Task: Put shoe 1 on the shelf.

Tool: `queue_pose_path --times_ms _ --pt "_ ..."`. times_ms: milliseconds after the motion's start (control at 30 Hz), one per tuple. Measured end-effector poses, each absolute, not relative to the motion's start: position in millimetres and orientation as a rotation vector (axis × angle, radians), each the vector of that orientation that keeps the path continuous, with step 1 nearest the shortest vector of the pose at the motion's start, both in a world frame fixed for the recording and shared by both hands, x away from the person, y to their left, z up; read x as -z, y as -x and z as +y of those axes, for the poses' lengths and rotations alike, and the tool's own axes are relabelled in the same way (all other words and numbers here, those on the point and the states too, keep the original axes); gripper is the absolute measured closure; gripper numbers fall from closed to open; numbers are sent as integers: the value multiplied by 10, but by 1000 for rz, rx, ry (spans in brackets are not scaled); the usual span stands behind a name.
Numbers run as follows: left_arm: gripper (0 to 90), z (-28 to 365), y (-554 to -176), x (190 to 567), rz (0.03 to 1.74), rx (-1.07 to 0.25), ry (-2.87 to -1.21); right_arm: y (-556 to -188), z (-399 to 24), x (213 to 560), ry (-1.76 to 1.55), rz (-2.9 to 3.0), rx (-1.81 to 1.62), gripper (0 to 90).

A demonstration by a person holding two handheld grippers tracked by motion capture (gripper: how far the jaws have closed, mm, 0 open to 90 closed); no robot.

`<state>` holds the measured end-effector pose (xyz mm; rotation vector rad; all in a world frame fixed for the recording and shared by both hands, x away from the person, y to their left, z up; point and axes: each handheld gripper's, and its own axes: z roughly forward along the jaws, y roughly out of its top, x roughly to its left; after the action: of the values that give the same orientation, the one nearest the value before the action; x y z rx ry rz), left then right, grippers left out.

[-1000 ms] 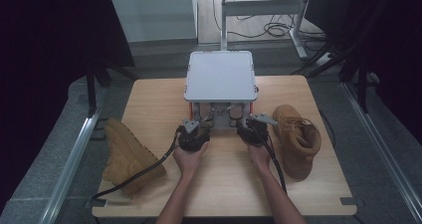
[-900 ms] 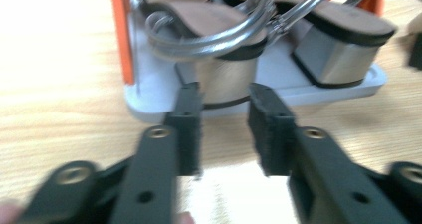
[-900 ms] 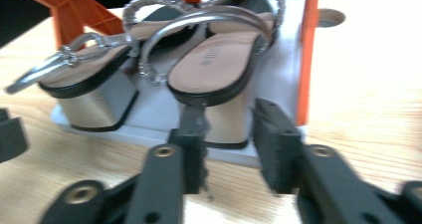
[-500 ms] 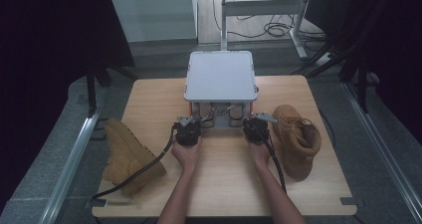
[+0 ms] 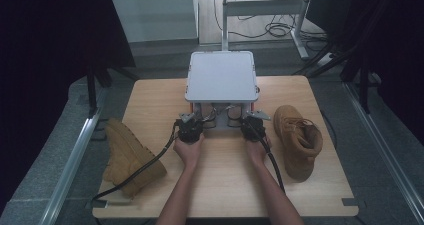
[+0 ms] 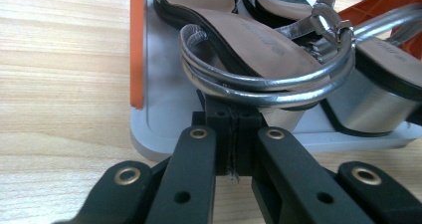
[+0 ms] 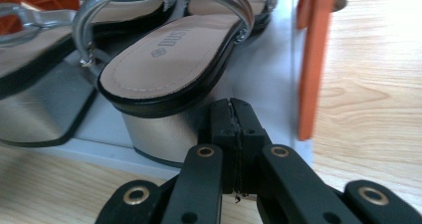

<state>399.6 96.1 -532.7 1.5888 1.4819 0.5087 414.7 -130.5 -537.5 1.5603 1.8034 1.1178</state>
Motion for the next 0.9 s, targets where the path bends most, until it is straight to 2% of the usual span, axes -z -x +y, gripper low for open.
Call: queue_pose_path --times_ms 267,600,900 --pt "885 915 -4024 5337 1483 -483 -1590 -4166 -1179 5384 -1553 1824 -1142 893" --pt "867 900 -4018 5362 1479 -474 -1598 -4161 -1199 5383 -1560 1845 -1173 892" --pt "847 920 -3861 5305 1438 -468 -1591 -4016 -1317 5239 -1558 1835 -1229 890"
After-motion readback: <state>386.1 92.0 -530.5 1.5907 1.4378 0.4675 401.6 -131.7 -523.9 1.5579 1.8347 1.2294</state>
